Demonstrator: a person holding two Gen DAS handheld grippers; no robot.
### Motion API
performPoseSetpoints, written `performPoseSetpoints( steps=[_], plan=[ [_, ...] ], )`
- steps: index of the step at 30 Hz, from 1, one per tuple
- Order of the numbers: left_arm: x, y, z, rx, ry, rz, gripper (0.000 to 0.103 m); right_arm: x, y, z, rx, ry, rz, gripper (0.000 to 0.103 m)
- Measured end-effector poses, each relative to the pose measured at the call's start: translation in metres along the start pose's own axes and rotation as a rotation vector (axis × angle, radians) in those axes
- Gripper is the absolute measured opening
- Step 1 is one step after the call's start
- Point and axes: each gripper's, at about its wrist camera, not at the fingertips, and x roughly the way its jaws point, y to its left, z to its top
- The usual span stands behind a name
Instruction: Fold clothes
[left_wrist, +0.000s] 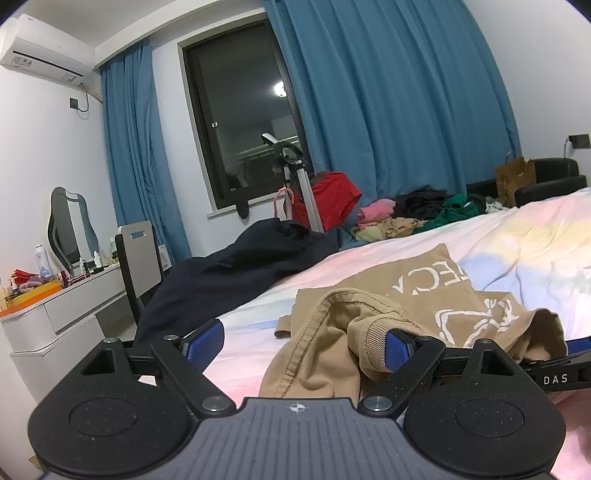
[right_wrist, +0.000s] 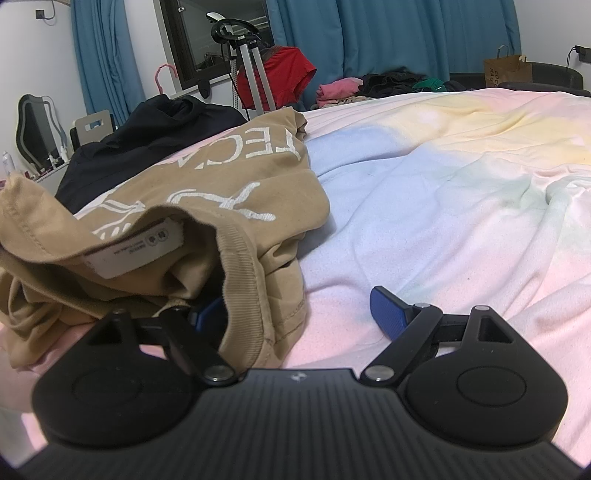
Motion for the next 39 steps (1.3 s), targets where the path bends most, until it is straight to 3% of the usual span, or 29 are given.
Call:
performPoseSetpoints(
  steps=[10, 13, 17, 22, 26, 29, 33, 37, 39],
  plan=[
    [0.0, 0.008, 0.0, -0.049, 0.001, -0.005, 0.089, 0.0, 0.003, 0.0, -0.018, -0.006, -0.014, 0.086],
    [0.003, 0.011, -0.002, -0.065, 0.016, 0.006, 0.089, 0.008, 0.002, 0.004, -0.023, 0.024, 0.006, 0.103],
    [0.005, 0.014, -0.004, -0.077, 0.031, 0.016, 0.089, 0.011, 0.013, 0.004, -0.08, 0.03, -0.018, 0.103],
    [0.003, 0.012, -0.004, -0.062, 0.025, 0.023, 0.089, 0.011, 0.008, 0.006, -0.06, 0.043, 0.004, 0.103],
    [0.0, 0.012, -0.002, -0.058, 0.011, 0.034, 0.089, -0.018, 0.008, 0.014, 0.005, -0.076, -0.06, 0.103],
    [-0.002, 0.013, -0.002, -0.062, 0.004, 0.048, 0.089, -0.029, 0.002, 0.017, 0.051, -0.118, -0.152, 0.103],
    [-0.005, 0.009, -0.002, -0.047, -0.014, 0.049, 0.09, -0.032, -0.002, 0.02, 0.08, -0.038, -0.258, 0.103],
    [-0.005, -0.001, -0.004, 0.003, -0.038, 0.081, 0.089, -0.06, 0.027, 0.024, -0.077, -0.169, -0.365, 0.102],
    [-0.004, 0.001, -0.003, -0.011, -0.042, 0.1, 0.089, -0.065, 0.038, 0.023, -0.122, -0.153, -0.35, 0.102]
  ],
)
